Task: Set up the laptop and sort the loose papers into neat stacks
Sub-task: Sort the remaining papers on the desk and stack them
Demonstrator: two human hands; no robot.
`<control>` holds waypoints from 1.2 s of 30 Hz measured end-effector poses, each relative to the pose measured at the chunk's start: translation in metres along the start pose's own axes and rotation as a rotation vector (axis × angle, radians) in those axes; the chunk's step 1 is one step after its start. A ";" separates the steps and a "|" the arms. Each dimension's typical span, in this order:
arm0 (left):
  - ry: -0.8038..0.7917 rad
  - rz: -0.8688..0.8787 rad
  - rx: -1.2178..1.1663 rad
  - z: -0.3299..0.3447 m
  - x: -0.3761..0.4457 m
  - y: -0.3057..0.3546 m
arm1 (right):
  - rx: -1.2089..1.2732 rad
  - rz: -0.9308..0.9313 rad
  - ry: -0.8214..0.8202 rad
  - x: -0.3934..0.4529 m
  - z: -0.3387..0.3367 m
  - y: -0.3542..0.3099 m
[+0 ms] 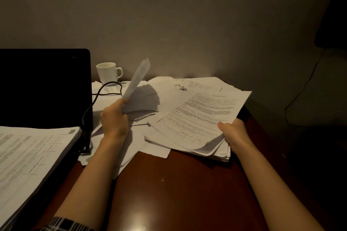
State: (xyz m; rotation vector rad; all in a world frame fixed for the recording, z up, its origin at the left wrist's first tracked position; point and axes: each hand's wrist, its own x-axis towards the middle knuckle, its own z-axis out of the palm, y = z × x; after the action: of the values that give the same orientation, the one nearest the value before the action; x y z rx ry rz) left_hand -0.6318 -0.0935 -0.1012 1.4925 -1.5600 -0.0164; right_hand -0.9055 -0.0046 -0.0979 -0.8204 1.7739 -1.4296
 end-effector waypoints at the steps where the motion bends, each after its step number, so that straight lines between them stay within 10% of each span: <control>1: 0.022 0.041 0.007 -0.001 -0.001 0.000 | -0.015 -0.008 0.000 0.000 0.001 0.000; 6: 0.060 0.150 -0.001 -0.001 -0.002 -0.003 | -0.047 -0.025 0.006 -0.001 0.003 0.000; 13: 0.102 0.794 -0.320 0.004 -0.009 0.066 | -0.078 -0.062 -0.019 -0.001 0.000 0.000; 20: -0.242 -0.363 -1.472 -0.019 0.004 0.080 | 0.051 -0.083 -0.119 0.004 -0.005 0.004; 28: -0.506 -0.454 -0.747 0.010 -0.003 0.049 | 0.138 0.054 -0.195 0.005 -0.014 -0.004; 36: -0.443 -0.325 -0.467 0.017 -0.013 0.046 | 0.187 0.075 -0.257 0.006 -0.021 -0.003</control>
State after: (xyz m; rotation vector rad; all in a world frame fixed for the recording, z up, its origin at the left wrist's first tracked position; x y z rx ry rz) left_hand -0.6804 -0.0809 -0.0916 1.3956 -1.4891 -0.8907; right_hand -0.9261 0.0014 -0.0928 -0.7913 1.4402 -1.3511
